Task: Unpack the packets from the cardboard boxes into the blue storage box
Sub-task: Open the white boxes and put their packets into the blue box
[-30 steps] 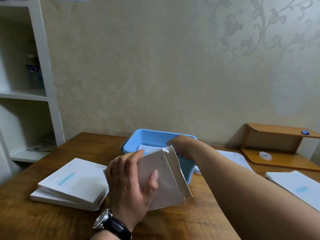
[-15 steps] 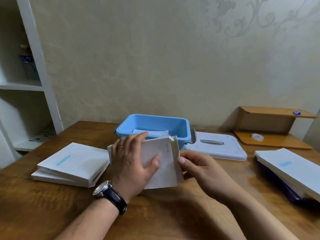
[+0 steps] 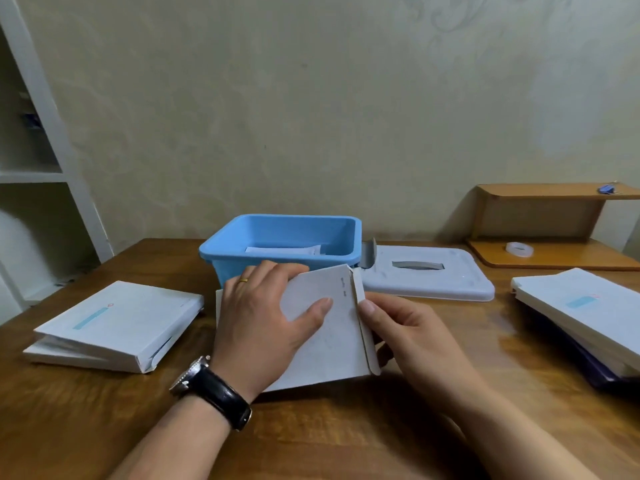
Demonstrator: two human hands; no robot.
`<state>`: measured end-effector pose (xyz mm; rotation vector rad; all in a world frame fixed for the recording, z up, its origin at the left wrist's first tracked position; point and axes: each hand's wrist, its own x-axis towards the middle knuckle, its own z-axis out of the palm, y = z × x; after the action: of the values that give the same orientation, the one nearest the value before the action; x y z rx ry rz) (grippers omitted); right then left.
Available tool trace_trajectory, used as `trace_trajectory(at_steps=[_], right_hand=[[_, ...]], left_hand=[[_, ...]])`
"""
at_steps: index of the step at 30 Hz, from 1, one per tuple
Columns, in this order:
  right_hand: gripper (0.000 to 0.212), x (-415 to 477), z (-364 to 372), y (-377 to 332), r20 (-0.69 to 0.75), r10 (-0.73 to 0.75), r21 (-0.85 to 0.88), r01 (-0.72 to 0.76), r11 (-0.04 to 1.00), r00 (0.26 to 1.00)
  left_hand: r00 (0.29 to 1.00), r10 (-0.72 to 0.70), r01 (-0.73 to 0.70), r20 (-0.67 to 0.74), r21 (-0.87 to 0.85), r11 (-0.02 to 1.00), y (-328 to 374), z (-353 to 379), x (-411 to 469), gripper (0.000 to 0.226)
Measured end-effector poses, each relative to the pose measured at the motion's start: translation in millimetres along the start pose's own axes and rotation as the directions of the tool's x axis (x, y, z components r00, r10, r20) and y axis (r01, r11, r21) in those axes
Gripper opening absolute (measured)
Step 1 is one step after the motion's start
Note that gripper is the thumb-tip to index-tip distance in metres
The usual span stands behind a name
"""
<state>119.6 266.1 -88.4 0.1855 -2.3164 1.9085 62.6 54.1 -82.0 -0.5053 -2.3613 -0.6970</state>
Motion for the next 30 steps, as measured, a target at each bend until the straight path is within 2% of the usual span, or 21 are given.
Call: trace_trajectory(at_steps=[6, 10, 13, 17, 23, 26, 30], right_hand=[[0.023, 1, 5, 5, 0.005, -0.003, -0.004, 0.003, 1.000, 1.000], [0.020, 1, 4, 4, 0.059, 0.041, 0.185, -0.051, 0.981, 0.997], [0.027, 0, 4, 3, 0.131, 0.095, 0.283, -0.129, 0.950, 0.987], [0.035, 2, 1, 6, 0.197, 0.119, 0.361, -0.185, 0.914, 0.973], [0.037, 3, -2, 10, 0.243, 0.104, 0.377, -0.193, 0.906, 0.965], [0.047, 2, 0, 12, 0.330, 0.081, 0.458, -0.235, 0.858, 0.940], [0.089, -3, 12, 12, 0.452, 0.027, 0.523, -0.289, 0.802, 0.892]], left_hand=[[1.000, -0.027, 0.026, -0.003, -0.034, 0.999, -4, -5, -9, 0.060], [0.999, -0.028, 0.029, 0.015, -0.060, 0.998, -3, -8, -8, 0.059], [0.999, -0.026, 0.028, 0.038, -0.075, 0.997, -2, -9, -9, 0.060], [0.997, -0.021, 0.028, 0.068, -0.108, 0.994, 0, -13, -12, 0.063], [0.997, 0.009, 0.002, 0.082, -0.140, 0.990, -1, -16, -13, 0.062], [0.994, 0.059, -0.044, 0.096, -0.149, 0.988, -2, -14, -15, 0.058], [0.981, 0.136, -0.108, 0.140, -0.194, 0.975, 3, -9, -15, 0.052]])
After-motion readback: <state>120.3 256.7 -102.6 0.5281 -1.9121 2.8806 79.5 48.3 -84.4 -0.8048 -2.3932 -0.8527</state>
